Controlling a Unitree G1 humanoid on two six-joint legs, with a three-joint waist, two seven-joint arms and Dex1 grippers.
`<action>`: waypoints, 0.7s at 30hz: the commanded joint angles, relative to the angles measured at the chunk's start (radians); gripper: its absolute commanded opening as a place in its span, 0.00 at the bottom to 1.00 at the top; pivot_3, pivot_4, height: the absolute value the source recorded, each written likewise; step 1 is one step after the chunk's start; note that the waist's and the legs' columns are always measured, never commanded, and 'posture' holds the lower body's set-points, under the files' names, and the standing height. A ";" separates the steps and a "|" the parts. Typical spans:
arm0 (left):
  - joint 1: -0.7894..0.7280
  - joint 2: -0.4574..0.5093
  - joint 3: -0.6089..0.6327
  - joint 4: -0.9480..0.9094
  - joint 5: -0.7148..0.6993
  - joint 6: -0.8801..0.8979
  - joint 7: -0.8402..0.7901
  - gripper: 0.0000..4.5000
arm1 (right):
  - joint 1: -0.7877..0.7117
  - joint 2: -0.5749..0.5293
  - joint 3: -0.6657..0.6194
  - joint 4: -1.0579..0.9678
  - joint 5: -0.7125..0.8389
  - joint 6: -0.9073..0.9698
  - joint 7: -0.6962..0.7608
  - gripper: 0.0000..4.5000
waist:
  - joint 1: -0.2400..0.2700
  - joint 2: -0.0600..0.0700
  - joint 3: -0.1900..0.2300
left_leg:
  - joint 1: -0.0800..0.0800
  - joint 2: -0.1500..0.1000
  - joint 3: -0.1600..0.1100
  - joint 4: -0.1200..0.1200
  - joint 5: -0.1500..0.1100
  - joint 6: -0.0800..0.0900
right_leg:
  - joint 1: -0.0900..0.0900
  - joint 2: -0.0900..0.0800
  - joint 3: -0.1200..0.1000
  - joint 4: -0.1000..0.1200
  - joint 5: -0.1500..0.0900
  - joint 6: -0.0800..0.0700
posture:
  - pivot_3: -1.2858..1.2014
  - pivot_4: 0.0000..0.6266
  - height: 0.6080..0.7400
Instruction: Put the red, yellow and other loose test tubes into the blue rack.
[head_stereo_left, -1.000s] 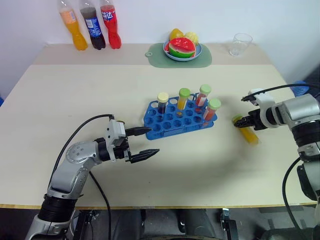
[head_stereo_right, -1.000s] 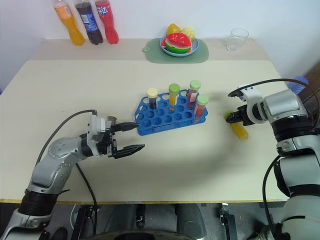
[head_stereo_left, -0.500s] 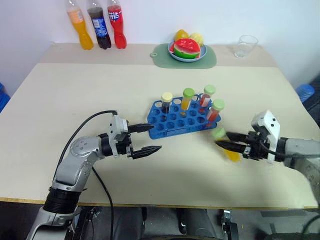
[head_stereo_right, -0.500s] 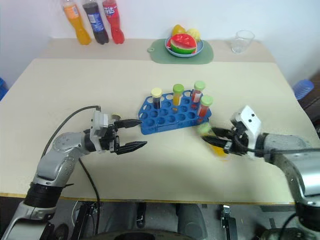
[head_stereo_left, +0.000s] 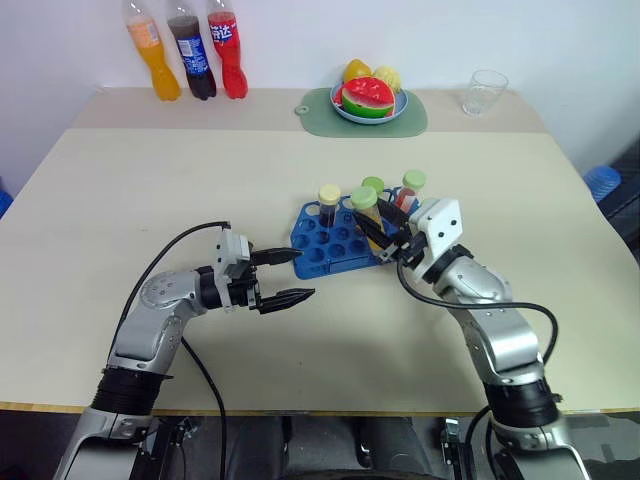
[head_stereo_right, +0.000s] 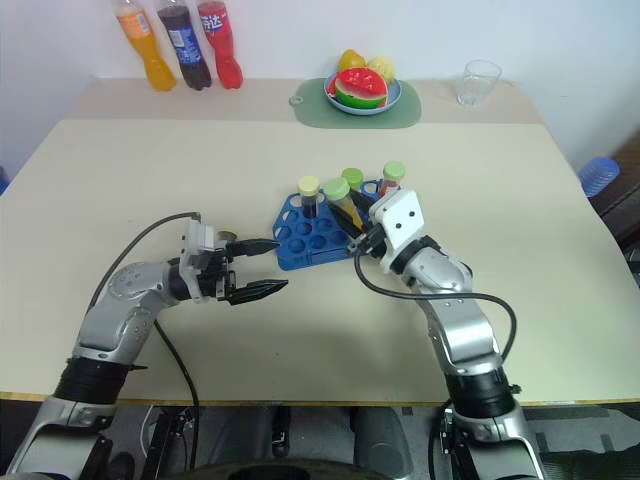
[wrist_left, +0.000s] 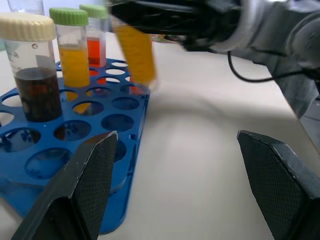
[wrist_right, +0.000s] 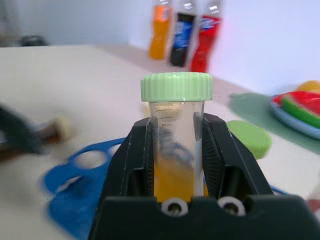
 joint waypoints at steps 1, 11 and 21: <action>0.008 0.017 0.035 -0.023 -0.010 -0.013 0.001 0.88 | -0.024 0.026 -0.014 0.057 -0.026 -0.111 -0.034 0.18 | 0.000 0.000 0.000 | 0.000 0.000 0.000 0.000 0.000 0.000 | 0.000 0.000 0.000 0.000 0.000 0.000 | 0.52 0.24 1.00; 0.028 0.027 0.051 -0.044 -0.011 -0.011 0.011 0.88 | 0.000 0.076 -0.013 0.169 -0.011 -0.228 -0.047 0.18 | -0.002 0.000 0.000 | 0.002 0.000 0.000 0.000 0.000 0.000 | 0.001 0.000 0.000 0.000 0.000 0.000 | 0.52 0.24 1.00; 0.025 0.014 0.069 -0.071 -0.046 0.034 0.050 0.88 | 0.023 0.117 -0.032 0.311 -0.010 -0.408 -0.064 0.18 | -0.006 0.000 0.000 | 0.011 0.001 0.000 -0.002 0.000 0.000 | 0.009 0.000 0.000 0.000 -0.002 -0.003 | 0.52 0.24 1.00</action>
